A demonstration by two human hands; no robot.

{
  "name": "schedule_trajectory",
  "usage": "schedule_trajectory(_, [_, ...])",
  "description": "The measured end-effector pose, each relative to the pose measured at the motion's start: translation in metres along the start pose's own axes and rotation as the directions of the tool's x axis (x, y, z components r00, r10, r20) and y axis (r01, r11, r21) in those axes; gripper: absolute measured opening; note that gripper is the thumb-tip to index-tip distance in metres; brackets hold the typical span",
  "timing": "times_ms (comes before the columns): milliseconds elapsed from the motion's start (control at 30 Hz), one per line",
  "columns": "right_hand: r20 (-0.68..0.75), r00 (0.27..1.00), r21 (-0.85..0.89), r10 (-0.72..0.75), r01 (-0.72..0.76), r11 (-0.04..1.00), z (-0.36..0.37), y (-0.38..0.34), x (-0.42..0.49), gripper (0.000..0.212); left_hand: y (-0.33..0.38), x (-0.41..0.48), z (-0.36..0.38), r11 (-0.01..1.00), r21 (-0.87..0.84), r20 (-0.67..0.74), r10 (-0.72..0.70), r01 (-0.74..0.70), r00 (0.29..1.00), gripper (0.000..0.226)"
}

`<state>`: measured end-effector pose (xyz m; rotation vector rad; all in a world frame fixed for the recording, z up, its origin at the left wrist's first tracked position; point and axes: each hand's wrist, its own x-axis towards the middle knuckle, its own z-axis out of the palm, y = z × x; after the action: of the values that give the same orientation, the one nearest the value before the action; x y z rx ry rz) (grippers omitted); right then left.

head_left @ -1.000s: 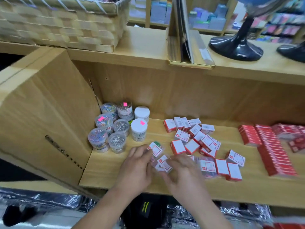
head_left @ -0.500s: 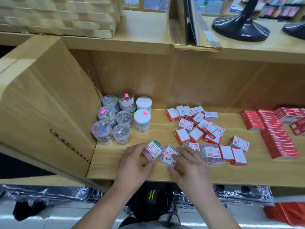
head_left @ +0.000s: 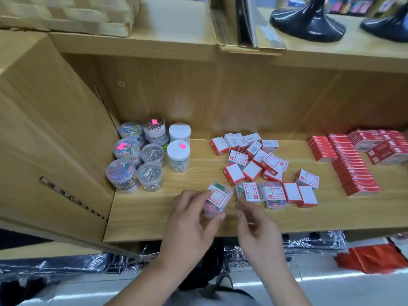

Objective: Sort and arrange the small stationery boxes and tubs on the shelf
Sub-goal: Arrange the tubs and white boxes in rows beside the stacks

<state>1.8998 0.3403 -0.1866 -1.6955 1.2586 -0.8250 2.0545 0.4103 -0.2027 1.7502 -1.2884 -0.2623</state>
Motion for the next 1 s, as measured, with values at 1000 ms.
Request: schedule_trajectory(1000, [0.325, 0.836, -0.443, -0.442, 0.547, 0.710, -0.118, 0.044, 0.089, 0.052, 0.007, 0.017, 0.042, 0.991, -0.043, -0.077, -0.132, 0.129, 0.988, 0.055])
